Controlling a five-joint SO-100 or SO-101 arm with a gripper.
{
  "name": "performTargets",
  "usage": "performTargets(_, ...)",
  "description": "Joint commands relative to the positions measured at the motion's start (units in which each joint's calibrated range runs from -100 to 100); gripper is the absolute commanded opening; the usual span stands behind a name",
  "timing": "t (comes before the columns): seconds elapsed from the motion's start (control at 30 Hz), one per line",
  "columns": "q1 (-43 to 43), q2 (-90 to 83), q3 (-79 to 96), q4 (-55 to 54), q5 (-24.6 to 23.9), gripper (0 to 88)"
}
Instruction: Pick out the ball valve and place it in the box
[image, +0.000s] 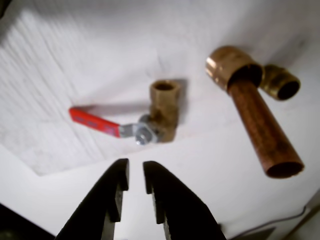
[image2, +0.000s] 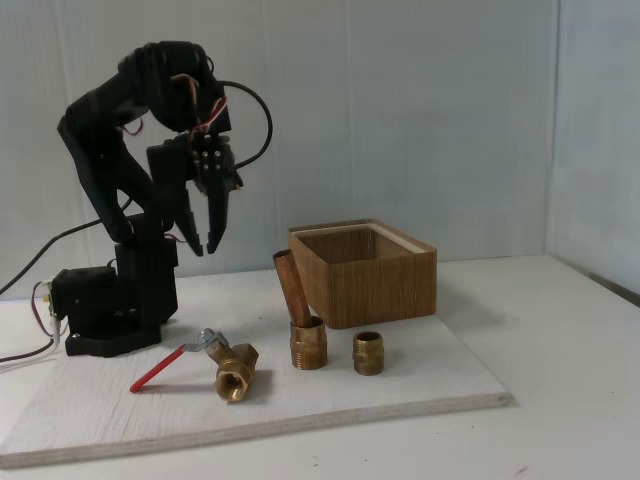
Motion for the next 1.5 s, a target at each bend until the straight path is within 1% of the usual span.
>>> performTargets(0.0,4.2,0.1,0.1,0.7,3.2,2.0)
performTargets(0.17,10.1,0.6,0.2,0.4,7.3,2.0)
performTargets(0.27,11.5,0.8,1.1,0.0,9.2,2.7)
performTargets(0.43,11.5,0.1,5.5,-3.3,9.3,3.0)
performTargets(0.47,11.6,0.1,6.4,-4.3,9.1,4.4)
performTargets(0.53,12.1,0.1,8.3,-6.7,7.8,10.4)
performTargets(0.63,13.5,0.1,10.2,-10.6,6.0,24.6)
performTargets(0.7,14.1,0.1,10.5,-12.6,5.7,33.2)
performTargets(0.8,14.2,0.6,10.8,-14.7,5.5,40.4)
performTargets(1.07,14.2,0.9,12.5,-15.3,5.6,38.9)
performTargets(1.33,14.2,0.7,20.1,-23.5,5.3,34.9)
performTargets(1.47,14.1,0.6,22.6,-27.0,2.7,33.9)
